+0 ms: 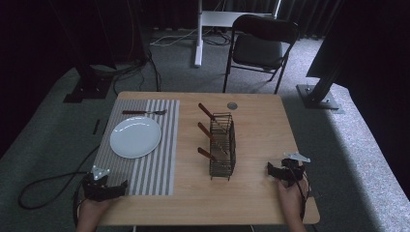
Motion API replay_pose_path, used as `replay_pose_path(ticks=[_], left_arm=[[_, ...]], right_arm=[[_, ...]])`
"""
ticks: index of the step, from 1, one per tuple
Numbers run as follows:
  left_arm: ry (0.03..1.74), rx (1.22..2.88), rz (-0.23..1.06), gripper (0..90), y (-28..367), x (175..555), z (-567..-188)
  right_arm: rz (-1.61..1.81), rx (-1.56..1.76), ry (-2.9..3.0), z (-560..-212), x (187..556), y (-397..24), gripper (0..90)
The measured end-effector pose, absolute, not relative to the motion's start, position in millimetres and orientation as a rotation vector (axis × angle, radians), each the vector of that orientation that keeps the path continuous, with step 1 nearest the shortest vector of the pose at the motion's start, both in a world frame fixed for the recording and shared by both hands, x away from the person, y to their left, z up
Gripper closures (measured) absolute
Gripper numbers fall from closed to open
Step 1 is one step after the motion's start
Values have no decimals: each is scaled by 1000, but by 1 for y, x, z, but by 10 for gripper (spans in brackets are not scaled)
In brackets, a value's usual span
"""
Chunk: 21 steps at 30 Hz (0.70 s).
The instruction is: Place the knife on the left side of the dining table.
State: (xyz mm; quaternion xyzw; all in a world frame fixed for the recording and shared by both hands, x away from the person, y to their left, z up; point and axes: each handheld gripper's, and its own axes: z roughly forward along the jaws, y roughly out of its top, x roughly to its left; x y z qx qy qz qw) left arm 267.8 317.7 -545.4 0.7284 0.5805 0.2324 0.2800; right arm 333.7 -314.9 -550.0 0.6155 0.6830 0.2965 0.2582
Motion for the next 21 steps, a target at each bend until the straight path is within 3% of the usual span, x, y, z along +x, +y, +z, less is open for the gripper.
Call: replay_pose_path(ticks=[21], left_arm=[[1557,1989,590,10,316,268,-542]], right_arm=[[805,1670,1851,-550,334,-315,119]])
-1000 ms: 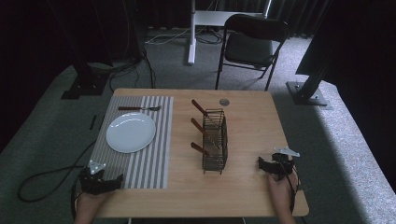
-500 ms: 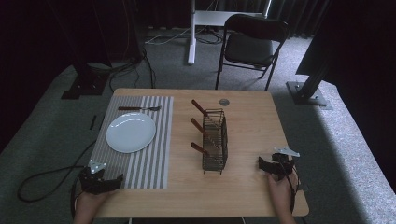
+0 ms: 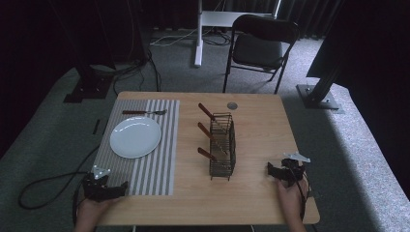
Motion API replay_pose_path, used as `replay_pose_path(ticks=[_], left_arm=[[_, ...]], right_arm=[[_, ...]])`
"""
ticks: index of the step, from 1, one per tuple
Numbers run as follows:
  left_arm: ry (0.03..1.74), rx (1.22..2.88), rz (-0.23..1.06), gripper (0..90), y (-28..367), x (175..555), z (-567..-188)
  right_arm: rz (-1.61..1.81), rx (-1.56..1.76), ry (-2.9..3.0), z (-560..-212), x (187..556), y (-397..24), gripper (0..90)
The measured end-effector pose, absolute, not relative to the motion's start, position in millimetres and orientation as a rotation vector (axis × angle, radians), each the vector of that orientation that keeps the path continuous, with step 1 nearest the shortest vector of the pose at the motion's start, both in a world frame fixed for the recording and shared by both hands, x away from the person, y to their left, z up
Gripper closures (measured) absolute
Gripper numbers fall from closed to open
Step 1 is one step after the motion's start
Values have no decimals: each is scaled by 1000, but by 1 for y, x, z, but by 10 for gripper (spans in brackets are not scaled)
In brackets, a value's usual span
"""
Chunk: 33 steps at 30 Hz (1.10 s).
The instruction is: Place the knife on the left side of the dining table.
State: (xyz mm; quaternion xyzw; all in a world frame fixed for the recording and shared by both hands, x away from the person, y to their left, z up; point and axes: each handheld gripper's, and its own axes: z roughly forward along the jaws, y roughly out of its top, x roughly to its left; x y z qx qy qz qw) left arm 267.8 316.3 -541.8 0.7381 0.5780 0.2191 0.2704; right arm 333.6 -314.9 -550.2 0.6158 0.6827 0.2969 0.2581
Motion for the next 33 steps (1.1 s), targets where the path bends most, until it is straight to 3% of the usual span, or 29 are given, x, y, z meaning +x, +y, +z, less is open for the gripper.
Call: replay_pose_path(ticks=[23,33], left_arm=[[1398,2013,526,32,283,274,-515],[1252,2024,513,32,253,283,-484]], right_arm=[[805,1669,1851,-550,334,-315,119],[805,1669,1851,-550,334,-315,119]])
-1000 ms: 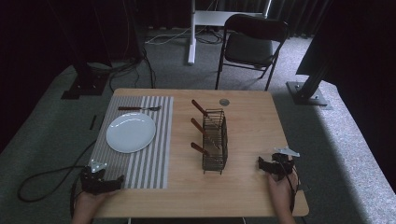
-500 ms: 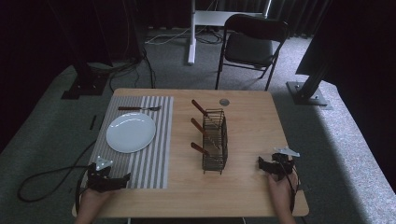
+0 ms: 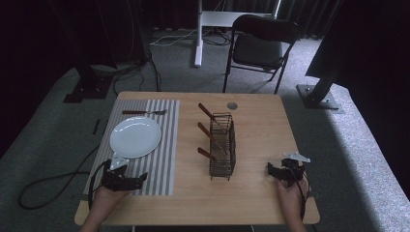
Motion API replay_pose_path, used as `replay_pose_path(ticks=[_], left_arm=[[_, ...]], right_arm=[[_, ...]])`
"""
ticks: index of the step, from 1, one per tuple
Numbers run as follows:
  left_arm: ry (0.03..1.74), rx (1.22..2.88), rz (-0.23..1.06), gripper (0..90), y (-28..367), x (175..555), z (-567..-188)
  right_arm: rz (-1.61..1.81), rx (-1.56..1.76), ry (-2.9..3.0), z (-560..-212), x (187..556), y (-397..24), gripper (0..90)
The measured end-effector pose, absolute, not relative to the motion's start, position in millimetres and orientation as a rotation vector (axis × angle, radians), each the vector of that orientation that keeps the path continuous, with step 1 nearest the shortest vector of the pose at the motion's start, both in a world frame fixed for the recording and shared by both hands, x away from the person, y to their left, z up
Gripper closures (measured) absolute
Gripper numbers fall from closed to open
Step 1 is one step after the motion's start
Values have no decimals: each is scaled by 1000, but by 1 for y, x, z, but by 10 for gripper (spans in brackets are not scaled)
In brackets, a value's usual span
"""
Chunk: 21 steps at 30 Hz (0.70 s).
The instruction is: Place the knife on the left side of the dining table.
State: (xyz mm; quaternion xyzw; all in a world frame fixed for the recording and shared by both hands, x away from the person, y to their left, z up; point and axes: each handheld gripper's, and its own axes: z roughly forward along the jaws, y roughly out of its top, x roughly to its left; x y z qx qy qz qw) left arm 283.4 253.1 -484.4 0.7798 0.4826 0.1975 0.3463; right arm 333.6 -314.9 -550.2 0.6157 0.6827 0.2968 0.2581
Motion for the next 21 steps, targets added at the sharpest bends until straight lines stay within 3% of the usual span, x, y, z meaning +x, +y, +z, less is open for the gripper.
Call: replay_pose_path(ticks=[21], left_arm=[[1071,2028,527,33,205,318,-437]], right_arm=[[804,1667,1851,-550,334,-315,120]])
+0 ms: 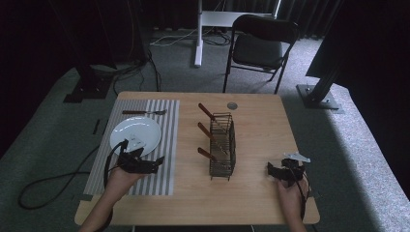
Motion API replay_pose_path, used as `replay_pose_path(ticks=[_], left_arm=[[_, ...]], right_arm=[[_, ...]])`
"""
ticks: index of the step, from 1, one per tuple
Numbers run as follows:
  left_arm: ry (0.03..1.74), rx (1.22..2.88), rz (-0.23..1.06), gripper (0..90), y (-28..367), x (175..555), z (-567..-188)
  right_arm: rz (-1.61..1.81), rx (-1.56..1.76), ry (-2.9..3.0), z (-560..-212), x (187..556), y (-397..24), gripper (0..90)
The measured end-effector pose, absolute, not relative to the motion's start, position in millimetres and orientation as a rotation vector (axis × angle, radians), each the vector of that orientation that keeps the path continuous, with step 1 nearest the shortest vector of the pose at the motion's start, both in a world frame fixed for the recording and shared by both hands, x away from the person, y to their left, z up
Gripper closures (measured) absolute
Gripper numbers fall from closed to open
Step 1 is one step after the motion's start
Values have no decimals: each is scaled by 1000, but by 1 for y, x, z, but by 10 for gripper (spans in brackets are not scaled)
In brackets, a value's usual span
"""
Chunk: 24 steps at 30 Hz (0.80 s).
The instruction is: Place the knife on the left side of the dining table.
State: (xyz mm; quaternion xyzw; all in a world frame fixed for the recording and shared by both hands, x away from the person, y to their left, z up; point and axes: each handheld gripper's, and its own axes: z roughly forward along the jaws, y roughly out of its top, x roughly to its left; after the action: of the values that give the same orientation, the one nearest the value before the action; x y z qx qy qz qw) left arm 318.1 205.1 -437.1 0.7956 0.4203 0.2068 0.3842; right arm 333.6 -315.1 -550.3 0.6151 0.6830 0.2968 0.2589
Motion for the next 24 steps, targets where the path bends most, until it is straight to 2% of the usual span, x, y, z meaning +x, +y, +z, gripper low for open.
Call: replay_pose_path(ticks=[24], left_arm=[[998,2034,493,32,174,360,-423]], right_arm=[[804,1668,1851,-550,334,-315,121]])
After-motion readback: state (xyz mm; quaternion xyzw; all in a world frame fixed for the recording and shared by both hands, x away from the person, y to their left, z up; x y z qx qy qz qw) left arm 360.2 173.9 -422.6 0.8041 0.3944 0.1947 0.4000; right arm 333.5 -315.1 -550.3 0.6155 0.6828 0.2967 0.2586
